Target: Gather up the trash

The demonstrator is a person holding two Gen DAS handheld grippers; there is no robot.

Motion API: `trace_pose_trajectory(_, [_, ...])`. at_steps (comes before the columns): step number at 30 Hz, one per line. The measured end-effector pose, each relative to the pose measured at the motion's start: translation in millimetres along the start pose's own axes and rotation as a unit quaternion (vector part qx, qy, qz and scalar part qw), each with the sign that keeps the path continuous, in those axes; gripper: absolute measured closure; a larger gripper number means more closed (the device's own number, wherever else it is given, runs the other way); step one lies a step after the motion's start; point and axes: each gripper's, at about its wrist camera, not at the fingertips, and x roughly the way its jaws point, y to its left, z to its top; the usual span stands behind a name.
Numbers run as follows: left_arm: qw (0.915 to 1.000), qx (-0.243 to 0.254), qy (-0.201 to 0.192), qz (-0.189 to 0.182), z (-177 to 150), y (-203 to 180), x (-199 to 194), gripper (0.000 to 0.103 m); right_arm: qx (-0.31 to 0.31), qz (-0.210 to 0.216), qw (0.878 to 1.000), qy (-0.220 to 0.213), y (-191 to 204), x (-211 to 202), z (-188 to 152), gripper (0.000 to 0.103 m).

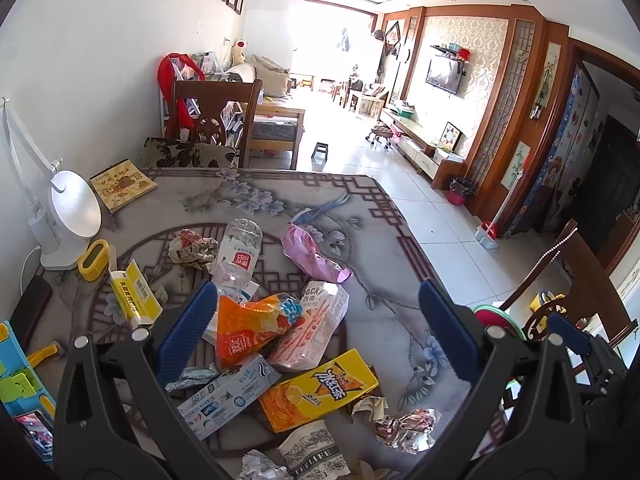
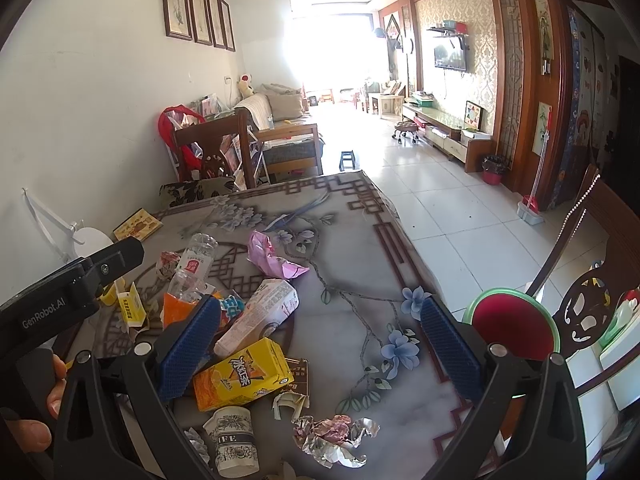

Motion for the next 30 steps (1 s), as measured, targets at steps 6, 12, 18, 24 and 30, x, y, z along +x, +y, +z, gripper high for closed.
trace_pose_trajectory(6, [1.0000,0.000,0.000,0.000,-0.4,0.0,0.1,0.004,0.000,0.000,1.000,0.000,0.1,0.3,-0.2,0.007])
trace_pose_trajectory(12, [1.0000,0.000,0.001,0.000,-0.8,0.2,0.3,0.004,0.001,0.000,1.000,0.002,-1.1,2.0,-1.7,0.007])
trace_pose_trajectory(18, [1.0000,0.001,0.001,-0.001,-1.3,-0.1,0.8,0.004,0.003,-0.001,1.000,0.007,-2.8,5.4,-7.0,0.007])
trace_pose_trajectory(24, [1.0000,0.000,0.003,-0.001,-2.1,-0.5,1.5,0.004,0.004,-0.001,1.000,0.010,-3.6,6.9,-7.9,0.007])
trace_pose_trajectory(30, [1.0000,0.000,0.003,-0.001,-3.3,-1.2,2.0,0.004,0.006,-0.001,1.000,0.011,-4.2,8.4,-8.6,0.007])
